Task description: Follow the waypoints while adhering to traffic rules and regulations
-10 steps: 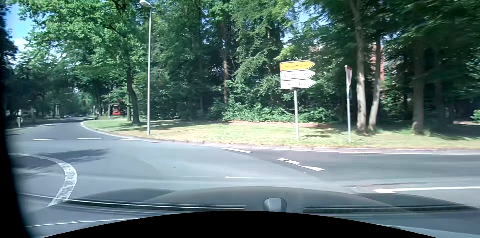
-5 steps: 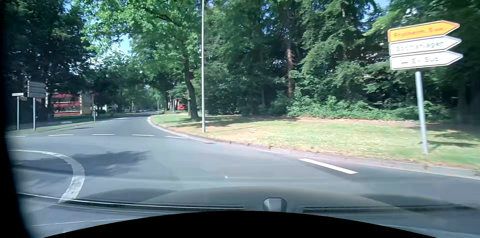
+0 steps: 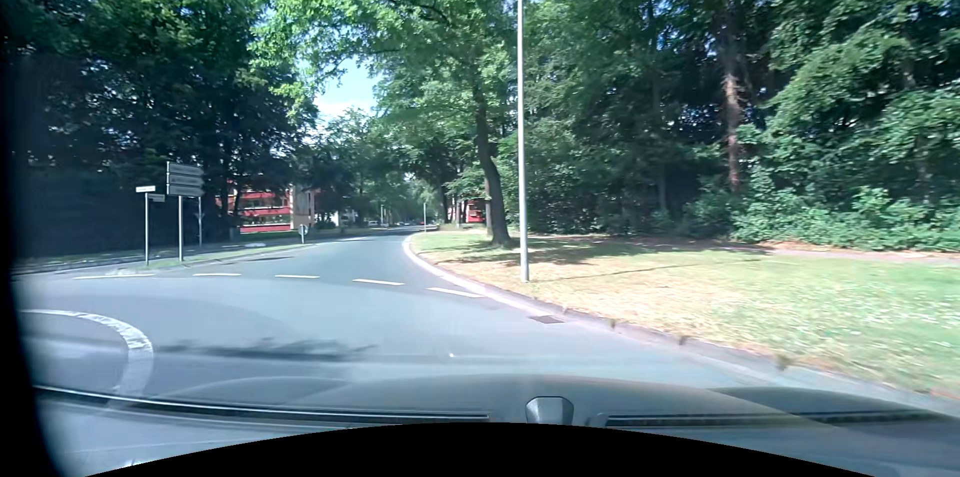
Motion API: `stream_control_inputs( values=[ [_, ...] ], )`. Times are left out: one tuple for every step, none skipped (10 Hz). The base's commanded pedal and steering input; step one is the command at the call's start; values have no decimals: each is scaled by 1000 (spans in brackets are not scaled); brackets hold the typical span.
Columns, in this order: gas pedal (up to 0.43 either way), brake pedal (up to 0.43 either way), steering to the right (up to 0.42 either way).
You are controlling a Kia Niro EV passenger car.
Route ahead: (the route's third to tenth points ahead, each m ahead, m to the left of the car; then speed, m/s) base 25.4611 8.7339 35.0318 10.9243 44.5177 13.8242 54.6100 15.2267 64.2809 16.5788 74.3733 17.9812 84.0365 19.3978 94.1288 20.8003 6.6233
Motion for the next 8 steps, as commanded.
stream_control_inputs(
  values=[
    [220,6,-272],
    [228,6,-262],
    [228,6,-257],
    [240,6,-243],
    [248,6,-225],
    [248,6,-209],
    [260,6,-186],
    [260,6,-162]
  ],
)
